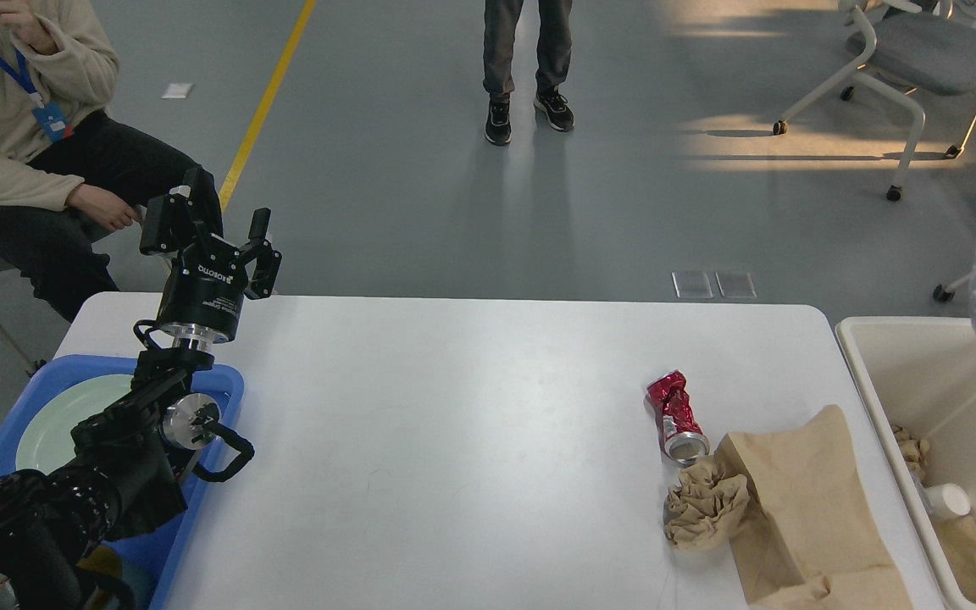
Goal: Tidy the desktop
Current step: 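Lift the foil tray and carry it toward the white bin, then return the right gripper over the crushed red can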
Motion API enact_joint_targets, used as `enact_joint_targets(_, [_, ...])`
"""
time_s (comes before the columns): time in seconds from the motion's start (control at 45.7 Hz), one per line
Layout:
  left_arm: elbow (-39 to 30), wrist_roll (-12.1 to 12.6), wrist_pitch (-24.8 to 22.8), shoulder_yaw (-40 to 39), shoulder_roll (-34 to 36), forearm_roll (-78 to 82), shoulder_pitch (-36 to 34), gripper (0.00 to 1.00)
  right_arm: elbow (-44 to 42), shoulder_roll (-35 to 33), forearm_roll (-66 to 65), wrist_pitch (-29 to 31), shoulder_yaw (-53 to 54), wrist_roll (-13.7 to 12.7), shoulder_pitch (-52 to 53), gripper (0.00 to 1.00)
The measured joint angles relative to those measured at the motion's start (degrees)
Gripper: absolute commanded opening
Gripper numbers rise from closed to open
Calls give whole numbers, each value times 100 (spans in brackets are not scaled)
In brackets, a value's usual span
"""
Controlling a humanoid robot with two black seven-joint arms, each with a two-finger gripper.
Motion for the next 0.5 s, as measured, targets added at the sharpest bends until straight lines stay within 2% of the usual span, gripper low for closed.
enact_joint_targets(0.153, [0, 0, 0, 0, 0, -3, 0, 96, -468, -3, 473, -656, 907, 8, -1078, 0])
enact_joint_targets(0.306, [0, 0, 0, 0, 0, -3, 0, 96, -970, 79, 567, -755, 1699, 10, -1915, 0])
enact_joint_targets(0.503, [0, 0, 0, 0, 1, -3, 0, 96, -1134, 176, 570, -755, 2102, 10, -2544, 0])
